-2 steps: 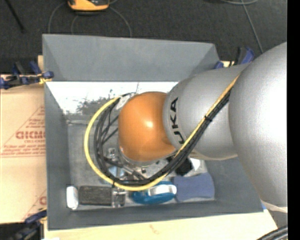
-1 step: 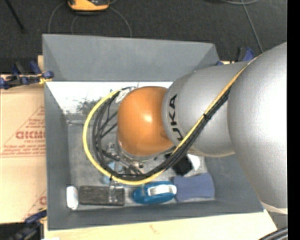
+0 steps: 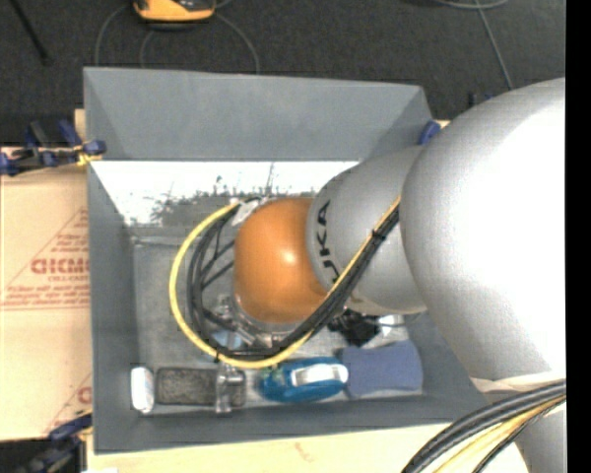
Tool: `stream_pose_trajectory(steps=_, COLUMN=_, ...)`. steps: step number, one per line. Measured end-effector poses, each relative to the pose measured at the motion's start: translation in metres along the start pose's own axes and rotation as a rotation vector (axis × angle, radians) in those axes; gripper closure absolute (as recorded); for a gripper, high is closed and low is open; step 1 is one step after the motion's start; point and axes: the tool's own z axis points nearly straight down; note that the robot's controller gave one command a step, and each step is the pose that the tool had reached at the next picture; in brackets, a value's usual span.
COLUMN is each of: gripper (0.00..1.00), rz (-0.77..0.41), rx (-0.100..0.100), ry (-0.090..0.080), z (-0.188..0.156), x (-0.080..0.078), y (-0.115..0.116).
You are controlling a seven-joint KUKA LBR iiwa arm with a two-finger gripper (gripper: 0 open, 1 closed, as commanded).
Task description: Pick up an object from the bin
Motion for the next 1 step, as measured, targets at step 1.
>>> stream_pose_trajectory(steps=1, gripper=1.00, rz=0.072, rx=-0.007, ry=0.009, z=0.0094, x=0.0078, y=0.0016)
